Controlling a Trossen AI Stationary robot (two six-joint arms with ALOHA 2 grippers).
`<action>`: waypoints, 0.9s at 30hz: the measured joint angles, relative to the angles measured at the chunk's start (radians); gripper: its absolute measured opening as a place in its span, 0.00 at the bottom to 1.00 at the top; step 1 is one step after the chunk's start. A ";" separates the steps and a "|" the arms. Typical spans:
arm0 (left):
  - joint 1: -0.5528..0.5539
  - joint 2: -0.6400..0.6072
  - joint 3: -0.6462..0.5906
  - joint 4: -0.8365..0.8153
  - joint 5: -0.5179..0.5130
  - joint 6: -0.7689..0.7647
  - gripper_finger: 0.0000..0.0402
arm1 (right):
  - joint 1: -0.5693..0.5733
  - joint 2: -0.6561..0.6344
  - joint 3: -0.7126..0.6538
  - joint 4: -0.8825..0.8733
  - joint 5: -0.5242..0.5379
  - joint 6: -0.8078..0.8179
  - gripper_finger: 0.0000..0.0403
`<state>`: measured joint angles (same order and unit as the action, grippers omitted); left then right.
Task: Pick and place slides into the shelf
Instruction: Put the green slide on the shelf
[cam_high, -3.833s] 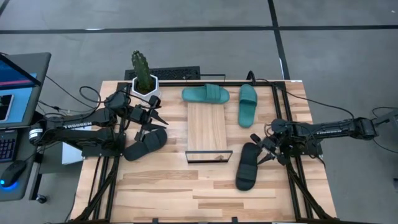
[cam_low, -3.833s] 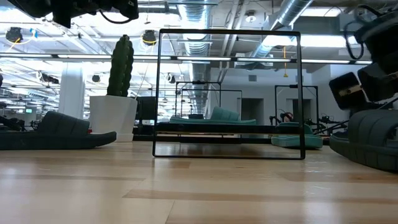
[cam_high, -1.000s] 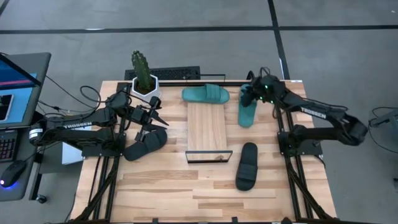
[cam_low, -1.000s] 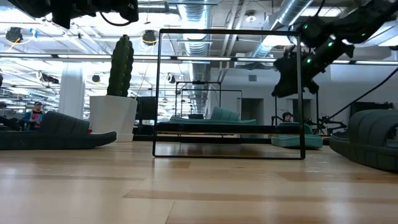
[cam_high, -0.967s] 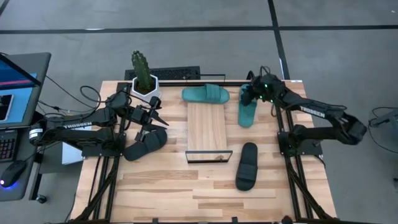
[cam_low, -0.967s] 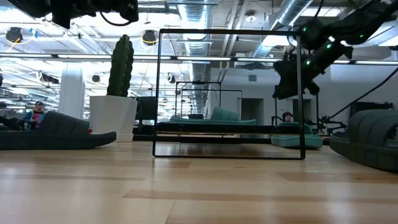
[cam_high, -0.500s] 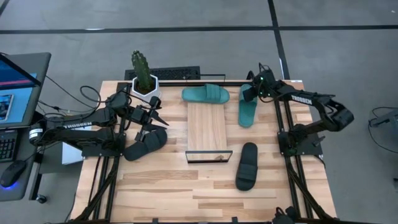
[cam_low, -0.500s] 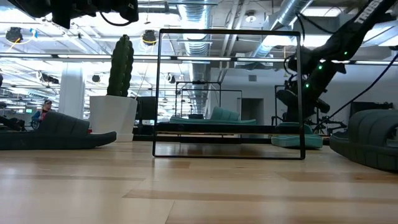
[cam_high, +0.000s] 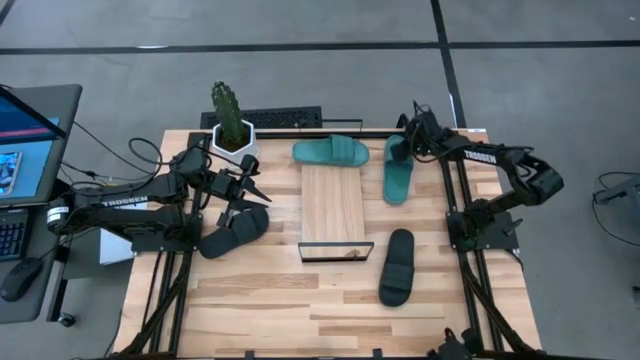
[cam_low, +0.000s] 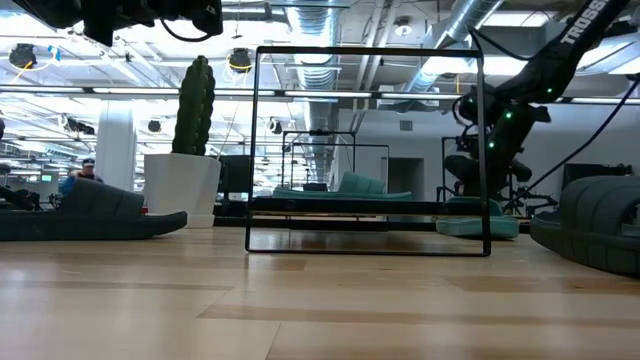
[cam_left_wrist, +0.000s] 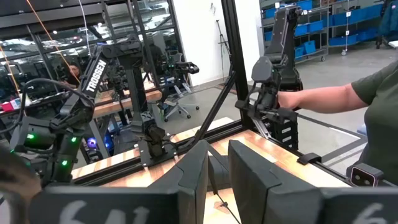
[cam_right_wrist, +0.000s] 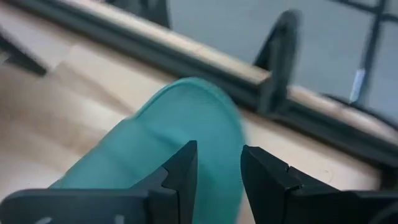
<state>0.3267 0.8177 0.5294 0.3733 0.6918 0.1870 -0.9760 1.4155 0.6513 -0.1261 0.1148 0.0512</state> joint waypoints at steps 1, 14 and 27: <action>0.000 0.000 0.000 0.000 0.000 0.000 0.14 | 0.000 0.000 0.004 0.000 0.022 -0.001 0.28; 0.000 0.000 0.000 0.000 0.000 0.000 0.14 | 0.001 0.000 0.063 -0.180 0.074 -0.058 0.28; 0.000 0.000 0.000 0.000 0.000 -0.009 0.14 | 0.117 -0.001 0.066 -0.362 0.074 -0.105 0.28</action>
<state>0.3267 0.8177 0.5297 0.3733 0.6922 0.1776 -0.8588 1.4147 0.7174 -0.4885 0.1893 -0.0534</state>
